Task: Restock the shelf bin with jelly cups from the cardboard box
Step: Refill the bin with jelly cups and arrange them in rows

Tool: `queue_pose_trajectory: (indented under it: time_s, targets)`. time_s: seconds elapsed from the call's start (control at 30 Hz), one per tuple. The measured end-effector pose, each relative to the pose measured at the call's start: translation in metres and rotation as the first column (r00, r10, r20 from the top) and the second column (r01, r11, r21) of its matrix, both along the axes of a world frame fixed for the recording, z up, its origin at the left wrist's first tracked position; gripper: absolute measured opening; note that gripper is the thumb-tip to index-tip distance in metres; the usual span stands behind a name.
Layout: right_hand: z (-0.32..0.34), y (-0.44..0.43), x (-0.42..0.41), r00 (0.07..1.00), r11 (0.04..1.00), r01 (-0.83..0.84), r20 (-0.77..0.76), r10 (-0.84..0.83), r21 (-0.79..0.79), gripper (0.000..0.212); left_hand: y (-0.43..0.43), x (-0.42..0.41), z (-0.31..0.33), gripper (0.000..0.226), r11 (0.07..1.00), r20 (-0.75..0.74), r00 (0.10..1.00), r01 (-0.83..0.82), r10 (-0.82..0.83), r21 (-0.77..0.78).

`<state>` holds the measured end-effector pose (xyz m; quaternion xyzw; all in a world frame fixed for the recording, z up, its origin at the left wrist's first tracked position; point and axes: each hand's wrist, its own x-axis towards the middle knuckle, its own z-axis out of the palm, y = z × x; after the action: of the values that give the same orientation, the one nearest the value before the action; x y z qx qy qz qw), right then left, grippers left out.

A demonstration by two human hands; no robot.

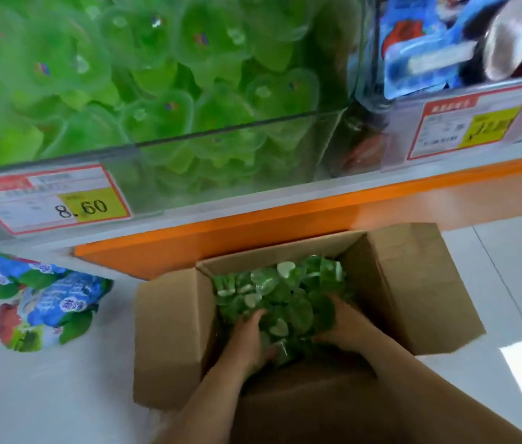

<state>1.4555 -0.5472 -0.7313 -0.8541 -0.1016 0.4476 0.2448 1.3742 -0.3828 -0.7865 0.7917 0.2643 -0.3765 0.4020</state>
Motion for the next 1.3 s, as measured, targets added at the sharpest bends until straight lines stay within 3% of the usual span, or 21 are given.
queue_pose_trajectory:
  time_s: [0.13,0.33,0.5,0.6,0.7,0.87,1.03,1.17,1.3]
  targets:
    - [-0.014,0.0,0.001,0.984,0.985,0.15,-0.107,-0.141,0.083,0.081,-0.006,0.006,-0.01,0.081,0.998,0.128,0.99,-0.047,0.052,-0.04]
    - [-0.03,0.002,0.005,0.993,0.995,0.023,-0.118,-0.011,0.1,0.081,-0.012,0.015,-0.017,0.091,0.992,0.138,0.982,0.122,-0.127,0.04]
    - [-0.034,0.004,0.011,0.996,0.994,-0.067,-0.057,0.072,0.09,0.075,-0.009,0.016,-0.015,0.08,1.0,0.156,0.988,-0.001,-0.002,0.018]
    - [-0.038,0.009,0.011,0.998,0.997,-0.036,-0.053,0.04,0.07,0.067,-0.009,0.02,-0.016,0.07,1.0,0.159,0.987,-0.022,0.021,0.007]
    - [-0.039,0.01,0.011,1.0,0.998,-0.006,-0.016,0.007,0.061,0.059,-0.011,0.023,-0.014,0.052,0.997,0.132,0.99,0.051,-0.059,0.064]
    - [-0.048,0.004,0.013,1.0,0.998,0.02,0.0,-0.02,0.054,0.028,-0.014,0.022,-0.012,0.039,0.994,0.136,0.986,0.094,-0.1,0.049]
    - [-0.052,0.0,0.015,1.0,1.0,0.008,0.009,-0.008,0.024,0.017,0.004,0.021,0.0,0.035,0.999,0.193,0.98,-0.042,0.036,0.029]
    - [-0.048,0.0,0.013,0.998,0.999,-0.039,0.041,0.039,0.014,0.017,0.024,0.025,0.012,0.051,0.992,0.257,0.964,-0.089,0.064,0.086]
    - [-0.044,-0.003,0.012,0.996,0.997,-0.071,0.051,0.07,0.026,0.012,0.032,0.028,0.018,0.052,0.984,0.285,0.949,-0.16,0.133,0.076]
